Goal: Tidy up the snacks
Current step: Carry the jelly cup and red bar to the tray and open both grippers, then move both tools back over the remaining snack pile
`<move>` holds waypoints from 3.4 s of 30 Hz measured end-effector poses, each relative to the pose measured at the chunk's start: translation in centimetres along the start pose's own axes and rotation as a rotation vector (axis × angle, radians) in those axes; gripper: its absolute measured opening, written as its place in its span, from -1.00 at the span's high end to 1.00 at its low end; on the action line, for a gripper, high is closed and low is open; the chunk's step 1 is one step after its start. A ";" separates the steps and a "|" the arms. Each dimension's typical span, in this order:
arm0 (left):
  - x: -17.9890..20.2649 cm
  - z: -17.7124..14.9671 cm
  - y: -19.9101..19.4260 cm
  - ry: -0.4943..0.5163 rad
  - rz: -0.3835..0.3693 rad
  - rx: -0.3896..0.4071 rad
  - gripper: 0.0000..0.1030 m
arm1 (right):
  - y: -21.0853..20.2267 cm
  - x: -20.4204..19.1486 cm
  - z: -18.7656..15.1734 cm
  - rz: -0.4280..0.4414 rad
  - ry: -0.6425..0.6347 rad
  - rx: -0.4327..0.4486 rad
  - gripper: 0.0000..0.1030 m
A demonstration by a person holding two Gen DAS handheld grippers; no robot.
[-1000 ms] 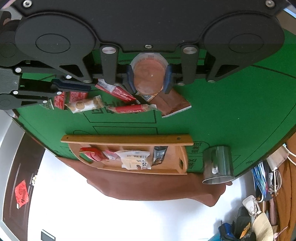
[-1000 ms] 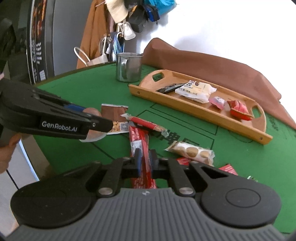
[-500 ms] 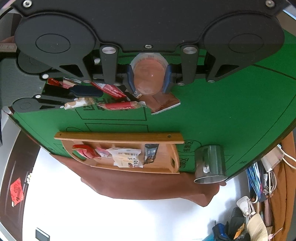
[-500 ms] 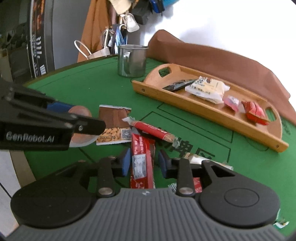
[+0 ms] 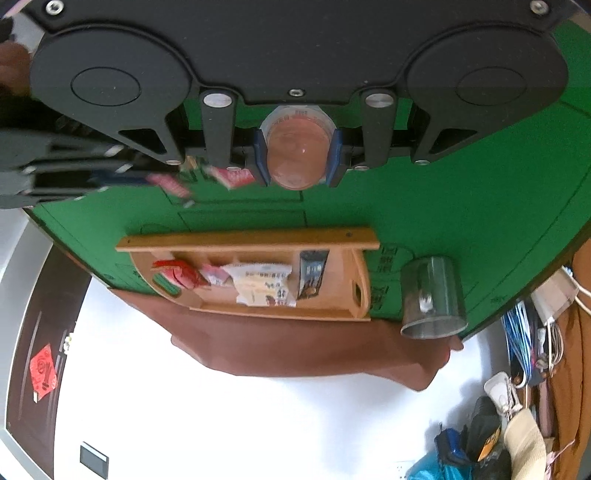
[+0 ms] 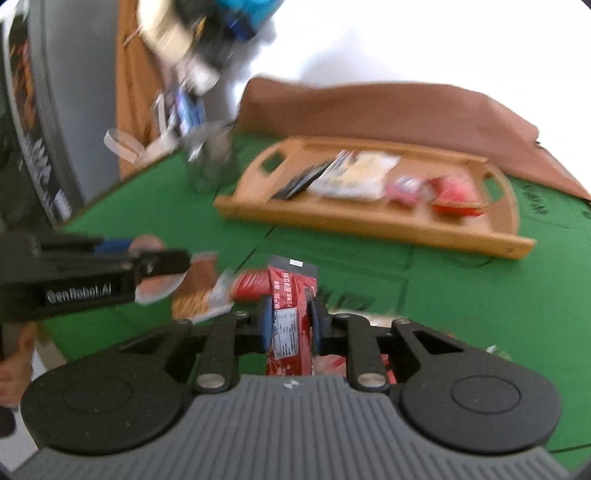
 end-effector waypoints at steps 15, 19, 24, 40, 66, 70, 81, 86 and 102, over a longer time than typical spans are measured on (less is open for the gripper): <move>-0.9 8.2 5.7 -0.010 -0.007 0.007 0.40 | 0.3 10.1 7.7 -0.144 0.201 0.144 0.51; -1.6 10.3 8.8 -0.009 0.032 -0.017 0.40 | 1.9 12.3 9.9 -0.138 0.199 0.163 0.51; -3.3 11.9 13.3 -0.051 0.064 -0.085 0.40 | 4.2 14.4 12.1 -0.165 0.179 0.168 0.51; -6.4 11.4 21.2 -0.115 0.155 -0.200 0.40 | 13.9 19.7 12.9 -0.194 0.250 0.063 0.51; -6.4 11.2 22.4 -0.126 0.146 -0.192 0.38 | 19.6 20.2 10.9 -0.254 0.190 -0.029 0.49; -6.2 11.3 22.3 -0.117 0.144 -0.187 0.34 | 19.8 20.0 11.0 -0.245 0.198 -0.017 0.46; -4.9 12.6 20.1 -0.041 0.149 -0.118 -0.46 | 17.7 19.4 12.3 -0.232 0.228 0.052 -0.39; -4.0 12.5 18.4 -0.035 0.111 -0.094 -0.72 | 15.6 18.3 12.6 -0.231 0.187 0.092 -0.69; -1.4 8.8 9.8 0.063 0.092 -0.003 -0.95 | 5.2 14.4 7.6 -0.157 0.082 0.188 -0.96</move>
Point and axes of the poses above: each gripper's, at about its wrist camera, not at the fingertips, and y roughly the way its jaws point, x to its right, z to its top, the point moved 8 cm from there along y, roughly the way its jaws point, and after that the axes turned 6 degrees about -z, right-handed, at the moved point
